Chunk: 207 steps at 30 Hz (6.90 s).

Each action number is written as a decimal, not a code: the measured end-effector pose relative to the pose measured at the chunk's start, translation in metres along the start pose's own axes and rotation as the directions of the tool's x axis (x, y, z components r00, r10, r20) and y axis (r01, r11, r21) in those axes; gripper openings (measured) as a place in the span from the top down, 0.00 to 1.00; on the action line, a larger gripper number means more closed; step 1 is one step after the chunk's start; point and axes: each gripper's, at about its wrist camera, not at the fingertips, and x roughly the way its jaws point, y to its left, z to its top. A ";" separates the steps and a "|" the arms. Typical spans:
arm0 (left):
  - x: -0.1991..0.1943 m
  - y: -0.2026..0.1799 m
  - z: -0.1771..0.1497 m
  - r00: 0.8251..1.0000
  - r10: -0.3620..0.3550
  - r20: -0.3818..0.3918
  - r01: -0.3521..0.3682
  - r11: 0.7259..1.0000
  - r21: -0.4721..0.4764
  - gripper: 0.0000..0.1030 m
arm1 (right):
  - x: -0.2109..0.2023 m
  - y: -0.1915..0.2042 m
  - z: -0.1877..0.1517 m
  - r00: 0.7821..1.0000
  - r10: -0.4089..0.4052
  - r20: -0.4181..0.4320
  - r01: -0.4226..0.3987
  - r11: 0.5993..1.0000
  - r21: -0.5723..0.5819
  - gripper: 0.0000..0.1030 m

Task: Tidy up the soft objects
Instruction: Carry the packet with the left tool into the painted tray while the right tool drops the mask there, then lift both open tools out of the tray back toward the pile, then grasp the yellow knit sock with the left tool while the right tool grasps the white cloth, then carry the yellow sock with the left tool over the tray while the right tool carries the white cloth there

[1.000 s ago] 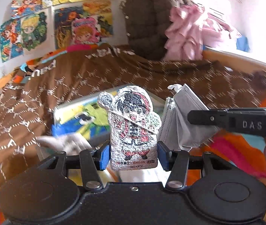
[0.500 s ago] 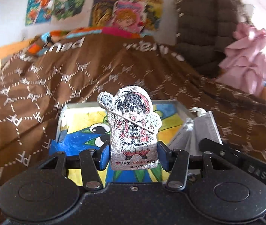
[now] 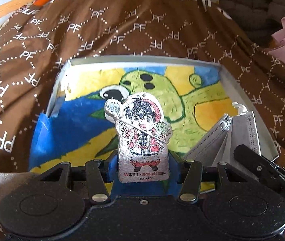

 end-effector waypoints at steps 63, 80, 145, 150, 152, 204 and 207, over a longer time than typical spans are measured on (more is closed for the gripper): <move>-0.275 0.006 -0.228 0.789 0.021 0.614 0.001 0.999 -0.035 0.01 | -0.288 0.075 -0.079 0.966 0.056 0.252 0.044 0.925 -0.378 0.00; -0.217 0.046 -0.251 0.902 0.085 0.424 -0.022 0.988 -0.151 0.01 | -0.247 0.087 -0.101 0.998 -0.010 0.056 0.036 0.875 -0.483 0.00; -0.150 0.053 -0.224 0.956 -0.140 0.259 0.222 0.919 -0.325 0.53 | -0.153 0.084 -0.134 0.980 -0.023 -0.196 -0.074 0.877 -0.476 0.26; -0.150 0.052 -0.226 0.956 -0.149 0.252 0.229 0.916 -0.329 0.70 | -0.157 0.082 -0.130 0.982 -0.008 -0.188 -0.076 0.898 -0.433 0.44; -0.151 0.052 -0.227 0.959 -0.137 0.249 0.219 0.916 -0.337 0.79 | -0.157 0.077 -0.126 0.982 -0.001 -0.191 -0.077 0.914 -0.398 0.50; -0.285 -0.007 -0.140 0.854 -0.168 0.492 0.262 0.957 -0.127 0.91 | -0.209 0.058 -0.059 0.964 0.109 0.244 -0.011 0.928 -0.372 0.80; -0.273 0.000 -0.116 0.852 -0.206 0.481 0.306 0.942 -0.139 0.91 | -0.182 0.055 -0.050 0.961 0.093 0.262 0.018 0.919 -0.393 0.80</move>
